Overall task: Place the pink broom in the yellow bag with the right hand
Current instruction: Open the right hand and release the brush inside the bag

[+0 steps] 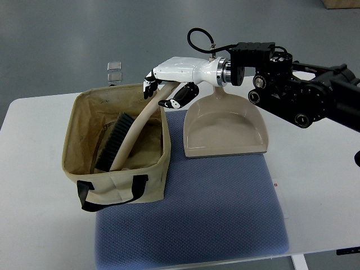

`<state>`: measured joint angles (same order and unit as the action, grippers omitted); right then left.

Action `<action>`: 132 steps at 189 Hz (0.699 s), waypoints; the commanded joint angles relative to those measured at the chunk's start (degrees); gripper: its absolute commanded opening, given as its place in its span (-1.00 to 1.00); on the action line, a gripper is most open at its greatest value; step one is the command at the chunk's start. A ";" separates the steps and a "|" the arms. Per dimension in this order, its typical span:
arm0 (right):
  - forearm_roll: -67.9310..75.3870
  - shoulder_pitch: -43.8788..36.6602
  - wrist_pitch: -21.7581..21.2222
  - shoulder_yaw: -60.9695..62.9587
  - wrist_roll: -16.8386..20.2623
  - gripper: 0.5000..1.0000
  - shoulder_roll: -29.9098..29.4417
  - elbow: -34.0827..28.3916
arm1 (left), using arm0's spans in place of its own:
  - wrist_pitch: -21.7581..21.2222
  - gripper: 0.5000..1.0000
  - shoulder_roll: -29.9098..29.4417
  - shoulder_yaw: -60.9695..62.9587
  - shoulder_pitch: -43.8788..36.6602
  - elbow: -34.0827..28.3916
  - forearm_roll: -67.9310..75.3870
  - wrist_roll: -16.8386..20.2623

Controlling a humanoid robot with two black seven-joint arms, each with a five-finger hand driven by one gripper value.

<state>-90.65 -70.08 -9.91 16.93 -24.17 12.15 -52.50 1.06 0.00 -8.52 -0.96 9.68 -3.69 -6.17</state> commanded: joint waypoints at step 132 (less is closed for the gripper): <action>22.27 15.33 0.68 28.42 -0.88 0.47 1.56 0.38 | 0.00 1.00 0.00 0.00 -0.01 -0.01 0.00 0.02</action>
<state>-74.72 -59.85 -9.26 38.23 -25.03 13.95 -52.42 1.06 0.00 -8.52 -0.96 9.70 -3.69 -6.17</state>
